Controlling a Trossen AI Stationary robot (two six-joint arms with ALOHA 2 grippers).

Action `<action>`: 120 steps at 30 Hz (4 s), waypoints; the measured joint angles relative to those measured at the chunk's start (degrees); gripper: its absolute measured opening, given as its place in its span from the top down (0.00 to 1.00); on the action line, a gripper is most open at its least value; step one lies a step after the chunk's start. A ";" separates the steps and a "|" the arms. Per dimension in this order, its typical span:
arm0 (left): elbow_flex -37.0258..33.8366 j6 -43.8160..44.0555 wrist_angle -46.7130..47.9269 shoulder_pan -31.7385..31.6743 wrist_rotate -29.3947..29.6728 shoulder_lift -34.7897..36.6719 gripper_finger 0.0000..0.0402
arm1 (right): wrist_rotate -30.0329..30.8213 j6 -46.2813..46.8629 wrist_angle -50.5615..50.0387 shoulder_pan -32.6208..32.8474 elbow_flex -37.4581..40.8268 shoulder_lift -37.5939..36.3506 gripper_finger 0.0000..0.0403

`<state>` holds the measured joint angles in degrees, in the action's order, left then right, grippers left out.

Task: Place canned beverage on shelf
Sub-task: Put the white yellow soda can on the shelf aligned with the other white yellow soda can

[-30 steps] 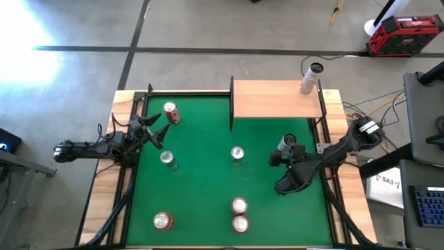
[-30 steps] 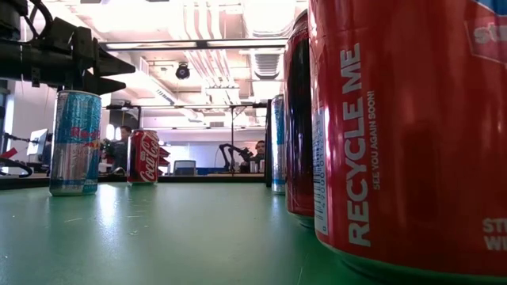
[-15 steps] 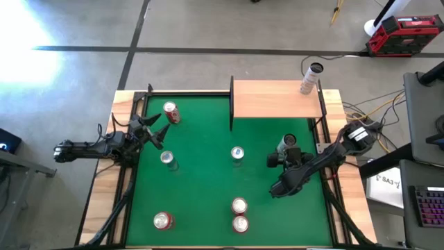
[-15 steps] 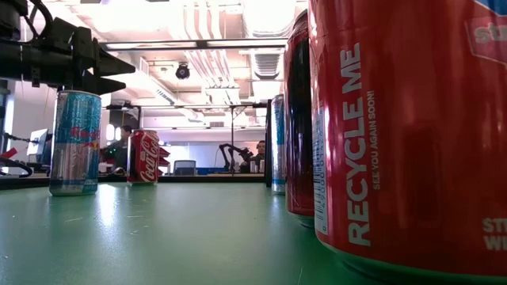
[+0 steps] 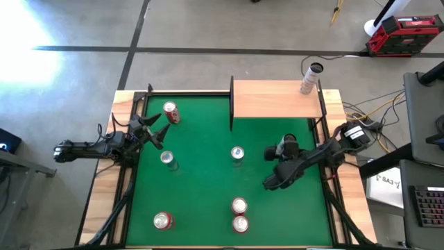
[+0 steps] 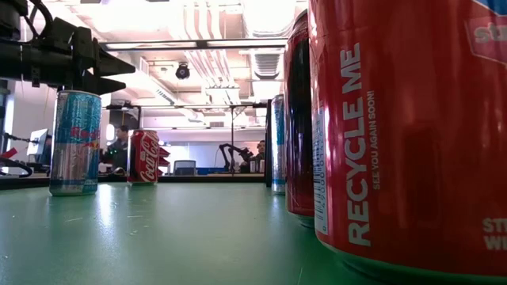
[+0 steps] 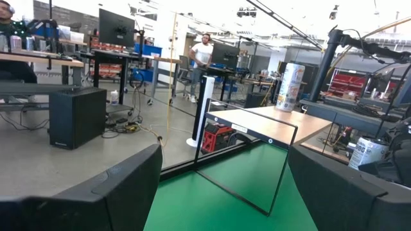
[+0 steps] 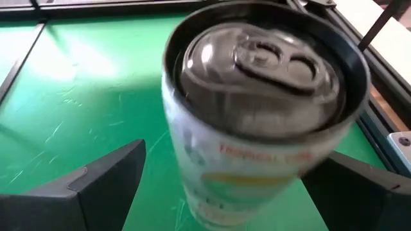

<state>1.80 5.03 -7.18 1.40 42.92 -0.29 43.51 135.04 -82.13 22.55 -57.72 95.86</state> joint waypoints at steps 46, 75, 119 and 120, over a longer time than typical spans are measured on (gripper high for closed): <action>0.00 0.00 0.09 0.01 0.00 -0.01 0.19 | 0.15 -3.29 -8.15 -2.44 -10.47 -9.47 0.40; 0.01 0.01 -0.02 0.00 0.02 -0.01 0.19 | 12.45 -39.67 -7.87 -27.39 -13.06 -27.52 0.35; 0.00 0.01 0.00 -0.01 0.02 0.01 0.19 | 18.18 -31.44 -6.86 -42.98 -3.97 -28.25 0.35; 0.02 0.00 0.00 0.00 0.02 0.01 0.19 | 18.18 -31.55 -6.85 -43.28 -3.97 -28.25 0.35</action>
<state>1.83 5.03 -7.18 1.39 42.94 -0.28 61.70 103.50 -88.98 -20.73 -61.69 67.61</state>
